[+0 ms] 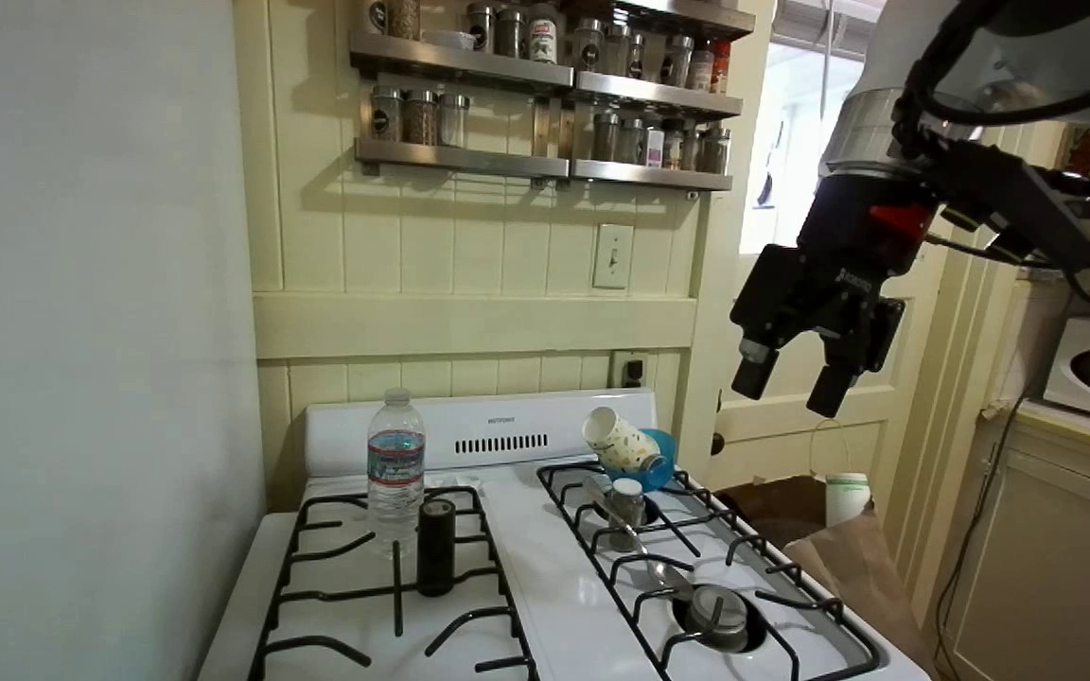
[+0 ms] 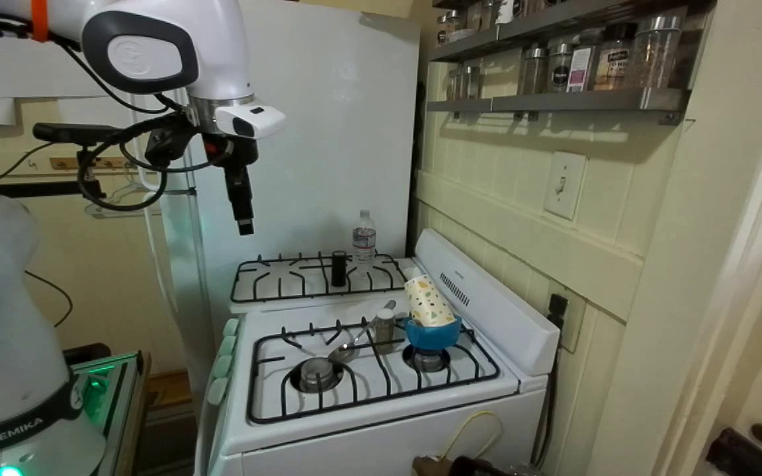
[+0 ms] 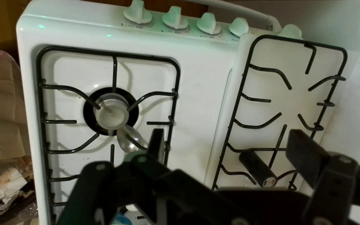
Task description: Put the green jar in on the center of the stove
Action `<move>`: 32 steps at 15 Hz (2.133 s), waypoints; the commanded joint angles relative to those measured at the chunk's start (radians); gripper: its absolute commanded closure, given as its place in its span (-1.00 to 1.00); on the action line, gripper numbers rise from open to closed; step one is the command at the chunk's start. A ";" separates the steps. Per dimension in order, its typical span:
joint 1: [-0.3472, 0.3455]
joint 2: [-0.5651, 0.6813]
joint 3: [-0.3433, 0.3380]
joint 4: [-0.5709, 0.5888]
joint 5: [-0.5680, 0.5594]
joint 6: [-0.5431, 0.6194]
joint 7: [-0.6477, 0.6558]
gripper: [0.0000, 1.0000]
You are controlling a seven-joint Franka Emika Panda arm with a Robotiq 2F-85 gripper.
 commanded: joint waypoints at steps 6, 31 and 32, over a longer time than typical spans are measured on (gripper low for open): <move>-0.013 0.000 0.010 0.003 0.009 -0.005 -0.008 -1.00; -0.119 0.720 -0.004 0.363 -0.326 0.289 -0.162 -1.00; -0.119 0.774 -0.009 0.407 -0.335 0.312 -0.167 -1.00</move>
